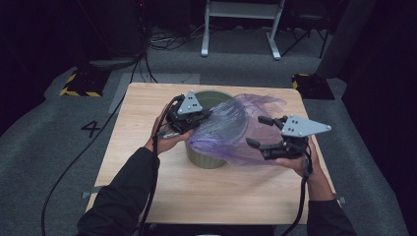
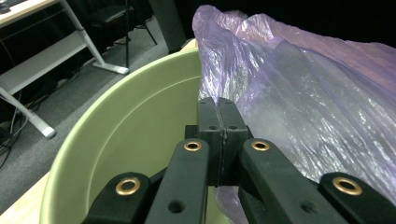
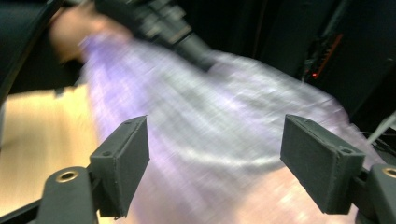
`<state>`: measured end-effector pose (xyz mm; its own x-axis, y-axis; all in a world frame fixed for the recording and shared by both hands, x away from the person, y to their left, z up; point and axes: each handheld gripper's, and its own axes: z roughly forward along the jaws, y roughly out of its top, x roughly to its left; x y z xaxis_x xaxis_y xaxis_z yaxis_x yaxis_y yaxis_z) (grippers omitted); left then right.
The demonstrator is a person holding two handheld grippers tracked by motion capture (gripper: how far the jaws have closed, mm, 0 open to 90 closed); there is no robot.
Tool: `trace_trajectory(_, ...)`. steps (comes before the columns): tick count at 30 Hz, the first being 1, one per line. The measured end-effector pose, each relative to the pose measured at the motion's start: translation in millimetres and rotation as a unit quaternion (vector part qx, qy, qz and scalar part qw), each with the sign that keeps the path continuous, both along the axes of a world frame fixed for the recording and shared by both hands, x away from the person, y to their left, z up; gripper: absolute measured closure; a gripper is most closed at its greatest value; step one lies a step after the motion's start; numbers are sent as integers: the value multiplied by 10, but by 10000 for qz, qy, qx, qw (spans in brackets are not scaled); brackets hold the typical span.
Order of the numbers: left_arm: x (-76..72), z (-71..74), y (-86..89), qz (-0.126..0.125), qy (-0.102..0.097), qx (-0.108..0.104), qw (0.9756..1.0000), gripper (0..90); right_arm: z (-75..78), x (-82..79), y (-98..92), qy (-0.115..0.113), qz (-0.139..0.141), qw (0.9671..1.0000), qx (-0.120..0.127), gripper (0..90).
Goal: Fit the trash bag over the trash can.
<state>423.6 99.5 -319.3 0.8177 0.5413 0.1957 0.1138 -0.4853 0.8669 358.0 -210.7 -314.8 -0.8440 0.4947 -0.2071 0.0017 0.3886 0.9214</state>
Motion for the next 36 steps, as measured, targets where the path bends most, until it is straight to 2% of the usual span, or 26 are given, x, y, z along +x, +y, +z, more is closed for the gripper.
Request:
trace_trajectory(3, 25, 2, 29, 20, 29, -43, 10000, 899, -115, -124, 57, -175, 166, 9993, -287, 226)
trace_trajectory(7, 65, -2, 53, 50, 64, -103, 9999, 899, -299, -189, 157, -286, 136, 9976, -608, 216)
trace_trajectory(10, 89, -5, 65, 64, 90, -133, 9999, 899, -430, -175, 224, -418, -152, 9957, -809, 207)
trace_trajectory(12, 104, -4, 76, 55, 95, -152, 9998, 899, -475, -153, 241, -479, -368, 9949, -812, 214)
trace_trajectory(14, 119, -1, 86, 21, 118, -166, 9998, 899, -505, -137, 256, -600, -638, 9926, -841, 305)
trace_trajectory(17, 136, -3, 93, 8, 142, -192, 9997, 898, -528, -112, 257, -776, -901, 9897, -802, 531)
trace_trajectory(19, 140, -6, 96, -17, 152, -202, 9997, 899, -522, -106, 229, -801, -843, 9911, -648, 654)
trace_trajectory(22, 143, -7, 100, -28, 149, -218, 9996, 898, -506, -107, 204, -890, -809, 9911, -573, 830)
trace_trajectory(24, 143, -5, 105, -17, 133, -241, 9996, 898, -491, -113, 188, -900, -814, 9913, -506, 886)
trace_trajectory(27, 146, -4, 113, -45, 132, -287, 9995, 893, -461, -113, 166, -914, -879, 9910, -441, 900)
trace_trajectory(28, 147, -1, 111, 12, 111, -278, 9996, 870, -447, -109, 153, -916, -918, 9908, -393, 900)
trace_trajectory(31, 155, 8, 135, 45, 110, -423, 9990, 760, -401, -80, 107, -866, -1062, 9903, -215, 900)
trace_trajectory(33, 169, 26, 166, 167, 141, -479, 9986, 630, -375, -56, 95, -906, -1203, 9883, -233, 900)
trace_trajectory(36, 181, 56, 266, 345, 122, -692, 9969, 461, -334, 7, 96, -909, -1387, 9857, -298, 900)
